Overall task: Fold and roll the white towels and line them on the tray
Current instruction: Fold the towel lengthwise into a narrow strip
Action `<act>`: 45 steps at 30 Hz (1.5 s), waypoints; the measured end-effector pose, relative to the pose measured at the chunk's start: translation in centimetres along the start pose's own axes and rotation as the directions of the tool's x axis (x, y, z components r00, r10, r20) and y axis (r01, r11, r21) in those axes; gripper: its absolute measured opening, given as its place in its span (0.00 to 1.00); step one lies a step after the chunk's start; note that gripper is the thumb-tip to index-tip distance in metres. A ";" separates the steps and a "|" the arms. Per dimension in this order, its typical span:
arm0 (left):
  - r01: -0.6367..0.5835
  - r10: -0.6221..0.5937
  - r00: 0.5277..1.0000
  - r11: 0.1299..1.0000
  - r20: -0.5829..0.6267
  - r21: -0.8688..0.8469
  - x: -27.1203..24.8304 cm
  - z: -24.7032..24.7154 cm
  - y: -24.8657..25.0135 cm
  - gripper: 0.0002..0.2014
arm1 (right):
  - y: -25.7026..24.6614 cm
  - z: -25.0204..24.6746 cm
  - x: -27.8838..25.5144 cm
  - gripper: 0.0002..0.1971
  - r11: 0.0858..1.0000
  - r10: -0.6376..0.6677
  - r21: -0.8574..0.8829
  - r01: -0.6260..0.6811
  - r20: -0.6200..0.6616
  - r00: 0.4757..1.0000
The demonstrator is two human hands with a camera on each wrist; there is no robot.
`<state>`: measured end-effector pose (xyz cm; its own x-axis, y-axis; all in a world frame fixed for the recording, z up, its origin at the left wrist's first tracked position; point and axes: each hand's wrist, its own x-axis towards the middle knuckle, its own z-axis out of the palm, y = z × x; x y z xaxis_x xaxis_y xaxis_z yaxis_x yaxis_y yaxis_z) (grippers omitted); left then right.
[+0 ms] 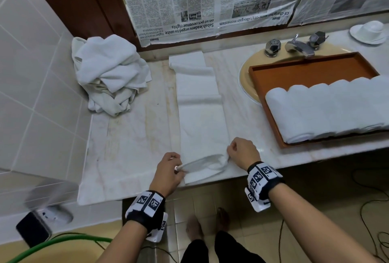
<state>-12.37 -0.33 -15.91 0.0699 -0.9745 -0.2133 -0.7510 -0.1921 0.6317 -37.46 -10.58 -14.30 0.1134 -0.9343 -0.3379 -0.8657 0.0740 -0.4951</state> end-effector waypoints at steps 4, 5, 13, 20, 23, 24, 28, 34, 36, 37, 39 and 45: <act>-0.040 0.040 0.999 0.998 -0.002 -0.054 -0.6 0.5 0.0 0.08 | 0.5 -0.8 0.0 0.10 0.992 0.032 0.118 -0.033 0.004 0.999; -0.057 0.058 0.998 0.996 0.017 -0.071 -0.8 0.7 -0.1 0.12 | 0.7 -1.1 -0.3 0.10 0.980 0.042 0.196 -0.043 0.009 0.999; -0.056 0.060 0.998 0.994 0.037 -0.091 -1.0 1.0 0.2 0.13 | 2.7 -1.5 -7.0 0.10 0.907 -0.112 0.420 0.011 0.217 0.970; -0.050 0.051 0.998 0.998 0.031 -0.027 -0.9 1.6 0.8 0.16 | 3.4 0.0 -6.8 0.05 0.900 -0.126 0.426 0.093 0.050 0.991; -0.043 0.045 0.997 0.999 0.062 -0.023 -0.9 1.6 0.8 0.17 | 3.3 0.1 -7.4 0.06 0.902 -0.070 0.423 0.088 -0.058 0.996; -0.047 0.048 0.996 0.999 0.073 -0.014 -0.9 1.5 0.9 0.17 | 3.2 0.2 -7.8 0.06 0.904 -0.060 0.417 0.089 -0.082 0.995; -0.068 0.066 0.993 0.998 0.101 0.010 -1.5 1.4 1.0 0.17 | 4.0 1.1 -8.9 0.07 0.920 -0.063 0.385 0.072 -0.035 0.997; -0.107 0.104 0.989 0.994 0.106 0.021 -2.4 1.5 0.8 0.13 | 5.0 0.7 -10.2 0.10 0.934 -0.020 0.357 -0.033 0.145 0.989; -0.094 0.092 0.988 0.995 0.127 0.011 -2.4 1.3 0.9 0.13 | 5.0 0.5 -10.2 0.09 0.910 0.000 0.409 -0.071 0.171 0.985; -0.078 0.078 0.988 0.997 0.136 -0.003 -2.4 1.2 1.0 0.13 | 4.8 0.6 -10.2 0.07 0.900 0.012 0.427 -0.082 0.162 0.987; -0.028 0.033 0.990 0.999 0.135 -0.035 -2.3 1.0 1.5 0.11 | 4.6 1.0 -10.1 0.07 0.889 0.043 0.450 -0.089 0.111 0.993; -0.058 0.051 0.996 0.994 0.073 0.090 -2.3 1.2 1.7 0.13 | 4.4 1.7 -9.7 0.09 0.937 0.078 0.337 -0.096 0.069 0.995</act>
<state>-14.55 1.69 -15.26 -0.0169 -0.9719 -0.2350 -0.8096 -0.1246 0.5737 -41.54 -0.55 -14.60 0.0791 -0.8996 -0.4295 -0.6573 0.2768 -0.7009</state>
